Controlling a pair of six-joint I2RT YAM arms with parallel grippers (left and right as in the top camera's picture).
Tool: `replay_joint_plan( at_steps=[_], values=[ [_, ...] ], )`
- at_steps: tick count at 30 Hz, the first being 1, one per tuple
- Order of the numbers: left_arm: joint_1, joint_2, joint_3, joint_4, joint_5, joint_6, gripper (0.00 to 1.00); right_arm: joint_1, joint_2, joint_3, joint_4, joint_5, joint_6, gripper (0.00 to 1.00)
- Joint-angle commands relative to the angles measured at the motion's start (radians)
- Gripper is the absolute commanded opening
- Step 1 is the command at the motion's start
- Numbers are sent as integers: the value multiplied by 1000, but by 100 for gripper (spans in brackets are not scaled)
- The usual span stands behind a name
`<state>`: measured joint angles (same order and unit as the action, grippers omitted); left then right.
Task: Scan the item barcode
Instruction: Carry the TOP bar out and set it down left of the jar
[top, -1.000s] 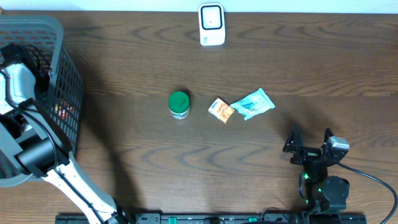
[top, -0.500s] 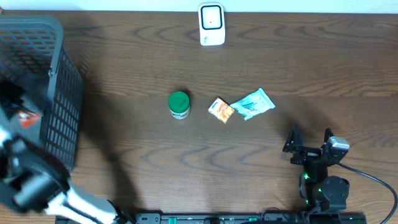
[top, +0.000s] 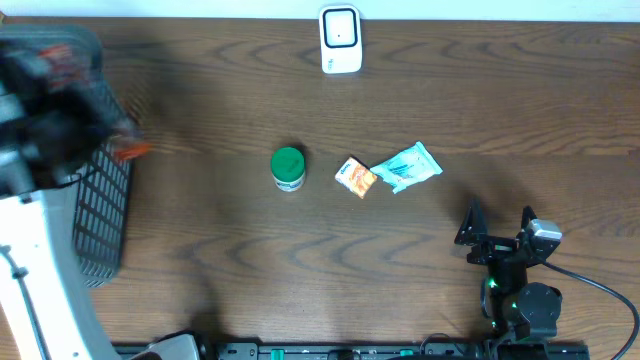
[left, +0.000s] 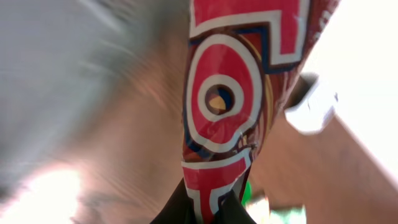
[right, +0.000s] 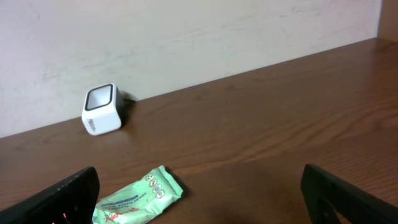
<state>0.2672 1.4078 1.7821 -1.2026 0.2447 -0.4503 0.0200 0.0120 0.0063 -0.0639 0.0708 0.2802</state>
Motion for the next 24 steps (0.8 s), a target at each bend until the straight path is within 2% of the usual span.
replay_joint_plan(
  at_steps=[1, 3, 5, 11, 17, 24],
  values=[
    [-186, 29, -47, 5, -210, -53, 8, 6, -5, -1, -4, -2, -8, 99],
    [-276, 44, -82, 19, -338, -103, 8, 6, -5, -1, -4, -2, -8, 99],
    [-344, 65, -121, 40, -374, -123, 7, 6, -5, -1, -4, -2, -8, 99],
    [-448, 136, -290, 168, -366, -228, 7, 6, -5, -1, -4, -2, -8, 99],
    [-509, 220, -449, 334, -339, -269, 7, 6, -5, -1, -4, -2, -8, 99],
    [-555, 364, -477, 388, -333, -334, 8, 6, -5, -1, -4, -2, -8, 99]
  ],
)
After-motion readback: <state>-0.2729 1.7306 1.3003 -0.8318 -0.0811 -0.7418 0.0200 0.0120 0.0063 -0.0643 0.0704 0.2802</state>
